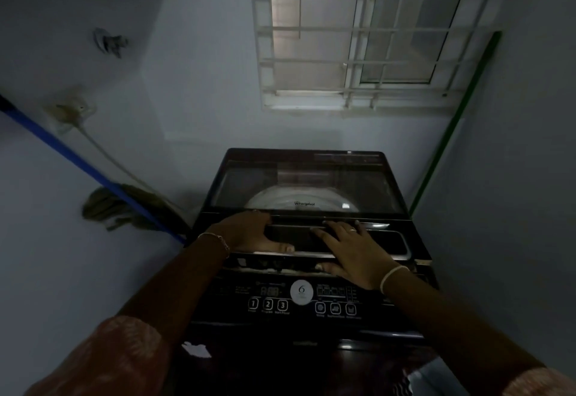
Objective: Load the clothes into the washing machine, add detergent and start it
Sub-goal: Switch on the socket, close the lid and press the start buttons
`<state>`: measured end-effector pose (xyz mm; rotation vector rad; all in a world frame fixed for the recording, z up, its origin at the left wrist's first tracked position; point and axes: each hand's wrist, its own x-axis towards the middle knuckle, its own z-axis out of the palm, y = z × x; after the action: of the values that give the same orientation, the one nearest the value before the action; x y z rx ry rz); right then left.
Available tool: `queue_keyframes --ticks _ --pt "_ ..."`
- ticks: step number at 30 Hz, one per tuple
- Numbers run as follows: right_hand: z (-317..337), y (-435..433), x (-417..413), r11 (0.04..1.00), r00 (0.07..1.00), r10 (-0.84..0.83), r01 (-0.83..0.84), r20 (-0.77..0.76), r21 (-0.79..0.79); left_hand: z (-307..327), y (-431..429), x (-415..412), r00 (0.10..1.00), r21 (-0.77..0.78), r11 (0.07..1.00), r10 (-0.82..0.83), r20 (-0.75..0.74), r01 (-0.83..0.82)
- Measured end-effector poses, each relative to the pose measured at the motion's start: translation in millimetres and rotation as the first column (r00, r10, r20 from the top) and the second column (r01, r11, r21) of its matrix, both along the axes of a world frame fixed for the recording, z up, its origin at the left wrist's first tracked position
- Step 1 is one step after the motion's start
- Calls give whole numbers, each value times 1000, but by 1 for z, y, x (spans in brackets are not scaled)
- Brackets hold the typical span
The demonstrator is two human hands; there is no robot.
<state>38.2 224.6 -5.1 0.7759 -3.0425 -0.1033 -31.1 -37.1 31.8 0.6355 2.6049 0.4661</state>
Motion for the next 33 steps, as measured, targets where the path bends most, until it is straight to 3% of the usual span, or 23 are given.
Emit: queue_keyframes --ticks 4,11,19,25,33 --pt "-10 1 3 982 985 -139 150 101 -113 -22 5 3 998 -16 999 31 -60 -32" --pt "-22 -8 -8 939 961 -273 275 40 -208 -45 3 5 972 -7 992 124 -201 -128" --pt "-28 -21 -11 888 922 -388 372 -4 -269 -69 14 17 845 23 969 226 -485 -246" --pt "-40 -20 -15 885 908 -413 379 -77 -272 -75 20 21 788 49 947 293 -541 -319" --pt "-45 -21 -18 870 889 -449 413 -86 -270 -77 19 20 778 147 910 408 -478 -387"
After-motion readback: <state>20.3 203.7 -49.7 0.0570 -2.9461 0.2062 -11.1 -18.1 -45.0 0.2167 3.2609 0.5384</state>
